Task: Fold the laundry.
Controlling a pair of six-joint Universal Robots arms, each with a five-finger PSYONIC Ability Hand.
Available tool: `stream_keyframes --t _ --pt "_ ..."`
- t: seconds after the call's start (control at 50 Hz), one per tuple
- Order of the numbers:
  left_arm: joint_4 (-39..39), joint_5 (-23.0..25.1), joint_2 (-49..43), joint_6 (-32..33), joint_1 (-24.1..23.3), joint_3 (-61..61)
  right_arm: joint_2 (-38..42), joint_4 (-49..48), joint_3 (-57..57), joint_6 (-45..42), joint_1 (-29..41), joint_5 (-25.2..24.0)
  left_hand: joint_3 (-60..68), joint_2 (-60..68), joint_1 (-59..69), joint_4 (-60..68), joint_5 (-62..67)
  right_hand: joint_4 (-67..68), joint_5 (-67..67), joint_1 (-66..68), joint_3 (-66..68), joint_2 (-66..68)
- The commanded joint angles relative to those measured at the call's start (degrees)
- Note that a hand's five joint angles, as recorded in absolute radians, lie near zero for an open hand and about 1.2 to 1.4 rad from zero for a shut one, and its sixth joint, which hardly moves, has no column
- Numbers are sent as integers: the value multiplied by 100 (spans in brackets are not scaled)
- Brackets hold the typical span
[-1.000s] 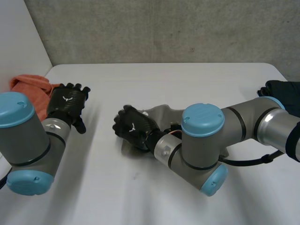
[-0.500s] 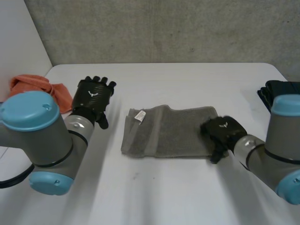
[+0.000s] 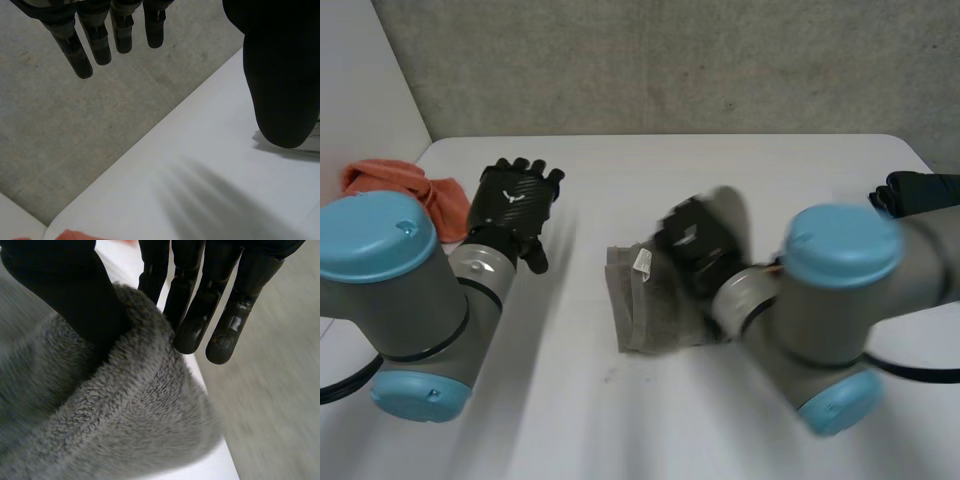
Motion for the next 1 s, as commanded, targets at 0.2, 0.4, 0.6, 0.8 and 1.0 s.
stream_keyframes --t 0.2,0.4,0.6,0.8,1.0 --pt "4 10 -39 -178 -122 509 -580 51 251 2517 -499 -445 -198 -152 -100 -166 -269 -5768 -5641 -4454 -5729 -5652" --pt "-354 317 -1162 -1144 -1097 1931 -758 1096 32 4366 -1819 -515 -26 21 73 7 -96 -5768 -5641 -4454 -5729 -5652" --pt "-1411 590 -2324 -1594 -1441 2988 253 1554 -645 4366 -1810 -462 25 71 124 58 -46 -5768 -5641 -4454 -5729 -5652" --pt "-1885 266 -2553 -1550 -1380 2979 500 1651 -865 4357 -1477 -532 58 105 157 91 -12 -5768 -5641 -4454 -5729 -5652" --pt "-2290 -261 -2501 -822 -1239 2813 754 1651 -1137 4199 -915 -568 -25 21 74 8 -96 -5768 -5641 -4454 -5729 -5652"
